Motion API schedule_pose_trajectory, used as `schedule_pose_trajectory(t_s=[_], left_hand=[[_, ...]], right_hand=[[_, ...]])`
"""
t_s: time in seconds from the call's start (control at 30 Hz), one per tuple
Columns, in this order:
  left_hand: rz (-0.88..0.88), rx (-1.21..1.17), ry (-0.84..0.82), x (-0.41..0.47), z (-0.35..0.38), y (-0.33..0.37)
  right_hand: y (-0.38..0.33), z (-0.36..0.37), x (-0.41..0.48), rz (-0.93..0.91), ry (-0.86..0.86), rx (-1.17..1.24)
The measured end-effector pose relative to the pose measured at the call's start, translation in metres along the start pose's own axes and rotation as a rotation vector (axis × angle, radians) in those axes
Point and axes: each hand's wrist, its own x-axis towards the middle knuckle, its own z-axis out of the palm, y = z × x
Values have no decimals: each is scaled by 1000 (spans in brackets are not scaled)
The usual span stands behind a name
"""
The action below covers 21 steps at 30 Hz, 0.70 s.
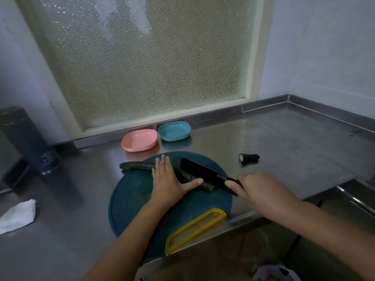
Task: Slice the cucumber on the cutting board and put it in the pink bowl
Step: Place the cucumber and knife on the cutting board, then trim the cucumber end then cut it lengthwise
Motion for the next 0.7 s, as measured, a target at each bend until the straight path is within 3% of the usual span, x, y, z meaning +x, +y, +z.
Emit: schedule_pose_trajectory(t_s=[0.37, 0.7], left_hand=[[-11, -56, 50, -2, -1, -1], [-30, 0, 7, 1, -1, 1]], right_hand=[[-6, 9, -9, -21, 23, -234], [-5, 4, 2, -11, -55, -101]])
